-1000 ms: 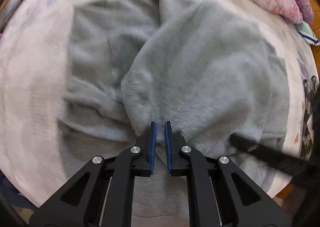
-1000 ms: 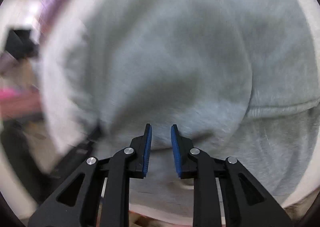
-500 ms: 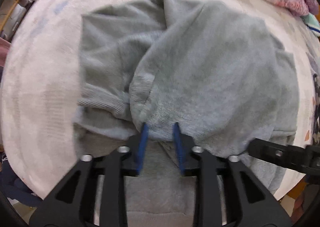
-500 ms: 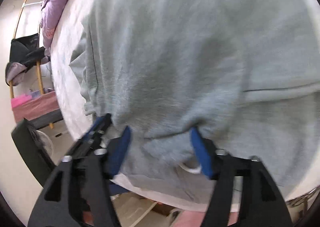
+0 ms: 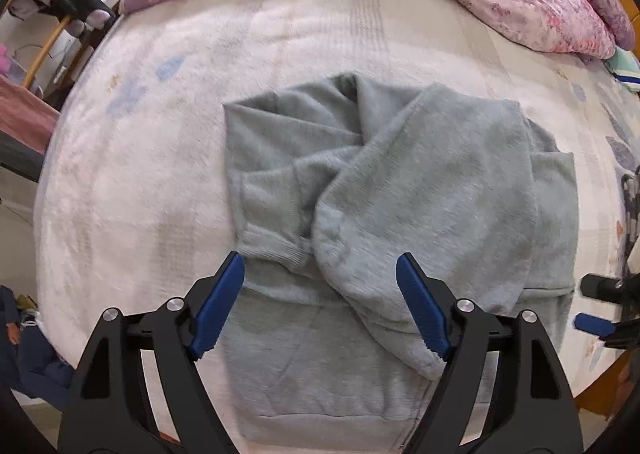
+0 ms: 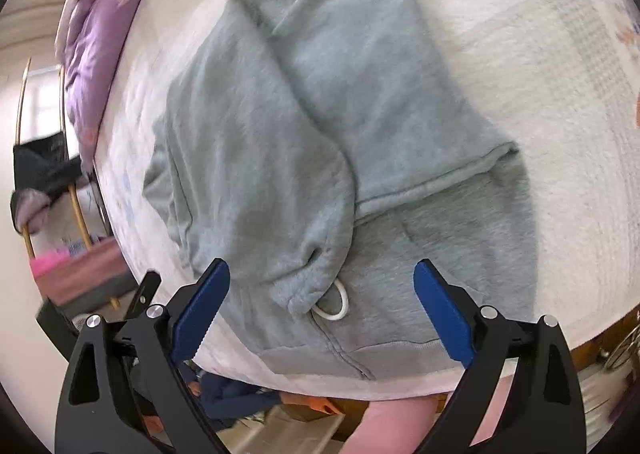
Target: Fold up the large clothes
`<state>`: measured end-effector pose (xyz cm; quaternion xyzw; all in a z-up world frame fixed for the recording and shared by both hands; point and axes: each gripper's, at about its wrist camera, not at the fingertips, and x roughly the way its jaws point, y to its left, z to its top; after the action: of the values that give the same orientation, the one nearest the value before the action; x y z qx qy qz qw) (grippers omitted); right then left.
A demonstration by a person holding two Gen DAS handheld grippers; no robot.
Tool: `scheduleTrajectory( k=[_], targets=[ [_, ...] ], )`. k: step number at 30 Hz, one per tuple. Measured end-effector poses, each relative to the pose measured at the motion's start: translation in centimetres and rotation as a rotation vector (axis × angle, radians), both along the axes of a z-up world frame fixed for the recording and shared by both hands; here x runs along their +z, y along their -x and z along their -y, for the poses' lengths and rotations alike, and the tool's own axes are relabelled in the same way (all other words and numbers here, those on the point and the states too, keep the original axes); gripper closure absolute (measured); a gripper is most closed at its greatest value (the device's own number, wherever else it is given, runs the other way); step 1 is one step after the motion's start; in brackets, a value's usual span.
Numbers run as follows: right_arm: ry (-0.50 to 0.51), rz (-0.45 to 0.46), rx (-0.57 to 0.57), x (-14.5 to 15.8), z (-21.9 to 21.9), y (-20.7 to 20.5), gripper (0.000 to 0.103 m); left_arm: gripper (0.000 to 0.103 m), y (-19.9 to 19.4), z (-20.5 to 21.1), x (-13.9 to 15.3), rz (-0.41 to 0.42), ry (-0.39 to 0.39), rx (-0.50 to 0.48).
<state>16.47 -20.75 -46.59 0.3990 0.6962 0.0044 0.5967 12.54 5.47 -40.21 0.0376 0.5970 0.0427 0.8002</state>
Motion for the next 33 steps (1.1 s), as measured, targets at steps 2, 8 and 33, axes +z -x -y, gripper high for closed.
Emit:
scheduleTrajectory(
  k=[2,8,33],
  targets=[
    [0.028,0.004,-0.008,1.1,0.8,0.1,0.013,0.024,-0.2,-0.6,0.8,0.015,-0.006,-0.003],
    [0.081,0.021,-0.046,2.1,3.1,-2.0,0.013,0.024,-1.8,-2.1,1.9,0.024,-0.001,0.026],
    [0.329,-0.065,0.070,-1.6,8.4,-14.5,0.013,0.015,-16.2,-11.1,-7.6,-0.166,0.052,0.162]
  ],
)
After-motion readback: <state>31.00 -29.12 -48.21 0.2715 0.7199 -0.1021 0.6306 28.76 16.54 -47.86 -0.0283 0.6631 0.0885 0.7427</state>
